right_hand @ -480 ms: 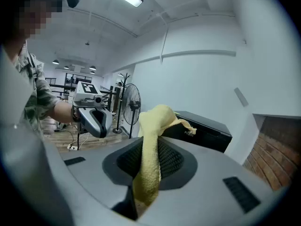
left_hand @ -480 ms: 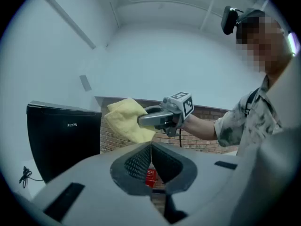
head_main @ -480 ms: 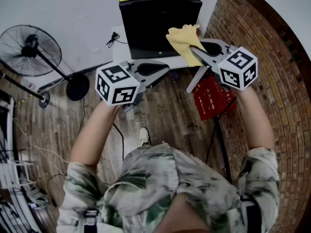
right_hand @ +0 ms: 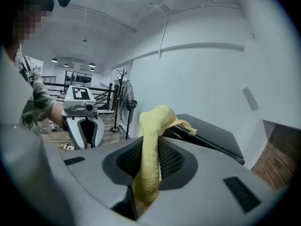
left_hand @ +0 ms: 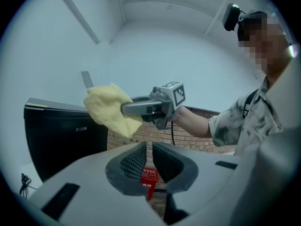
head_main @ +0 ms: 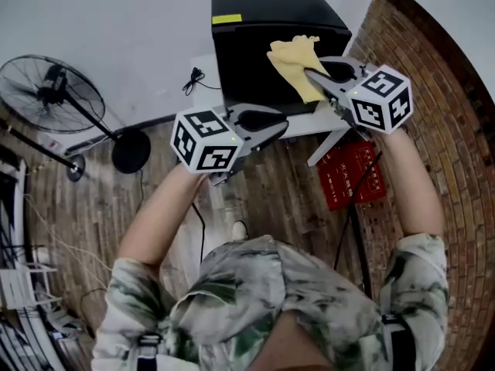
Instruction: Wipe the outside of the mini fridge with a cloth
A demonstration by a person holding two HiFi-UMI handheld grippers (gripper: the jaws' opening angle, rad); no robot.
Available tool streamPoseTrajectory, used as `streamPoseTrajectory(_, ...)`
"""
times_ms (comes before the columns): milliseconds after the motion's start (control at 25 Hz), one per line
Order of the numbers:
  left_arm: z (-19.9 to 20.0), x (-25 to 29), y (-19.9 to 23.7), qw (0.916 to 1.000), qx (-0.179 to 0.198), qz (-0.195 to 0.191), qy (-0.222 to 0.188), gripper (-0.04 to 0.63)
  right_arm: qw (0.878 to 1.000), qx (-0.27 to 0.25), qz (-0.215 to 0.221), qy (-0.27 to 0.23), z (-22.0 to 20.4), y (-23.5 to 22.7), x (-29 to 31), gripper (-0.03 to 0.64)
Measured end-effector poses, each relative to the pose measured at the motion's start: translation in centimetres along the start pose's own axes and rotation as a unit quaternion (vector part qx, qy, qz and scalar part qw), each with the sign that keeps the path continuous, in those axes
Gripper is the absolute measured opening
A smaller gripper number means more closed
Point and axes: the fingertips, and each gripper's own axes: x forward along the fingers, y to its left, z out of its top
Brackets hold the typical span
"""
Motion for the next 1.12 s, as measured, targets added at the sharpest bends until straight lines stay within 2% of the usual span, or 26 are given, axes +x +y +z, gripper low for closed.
streamPoseTrajectory(120, 0.7, -0.4, 1.6, 0.9998, 0.004, -0.017, 0.005, 0.042, 1.000, -0.018, 0.010, 0.009, 3.1, -1.7, 3.1, 0.091)
streamPoseTrajectory(200, 1.0, -0.1, 2.6, 0.9993, 0.009, -0.034, 0.014, 0.101, 0.999, -0.037, 0.011, 0.018, 4.4, -3.2, 5.4, 0.091)
streamPoseTrajectory(240, 1.1, 0.3, 3.1, 0.9989, 0.012, -0.041, 0.018, 0.109, 0.999, -0.044, 0.010, 0.021, 4.9, -4.1, 6.5, 0.091)
streamPoseTrajectory(520, 2.0, 1.5, 5.4, 0.9974, 0.024, -0.060, 0.032, 0.118, 0.995, -0.087, 0.002, 0.052, 8.7, -7.7, 13.3, 0.091)
streamPoseTrajectory(680, 2.9, 2.3, 7.3, 0.9974, 0.036, -0.053, 0.033, 0.120, 0.990, -0.123, 0.008, 0.075, 10.4, -8.9, 18.0, 0.091)
streamPoseTrajectory(880, 3.3, 4.0, 9.6, 0.9983, 0.027, -0.041, 0.029, 0.120, 0.983, -0.141, 0.018, 0.117, 8.7, -11.3, 22.0, 0.091)
streamPoseTrajectory(1120, 4.3, 7.0, 11.7, 0.9988, 0.024, -0.032, 0.028, 0.120, 0.976, -0.143, 0.015, 0.163, 5.2, -16.8, 22.1, 0.091)
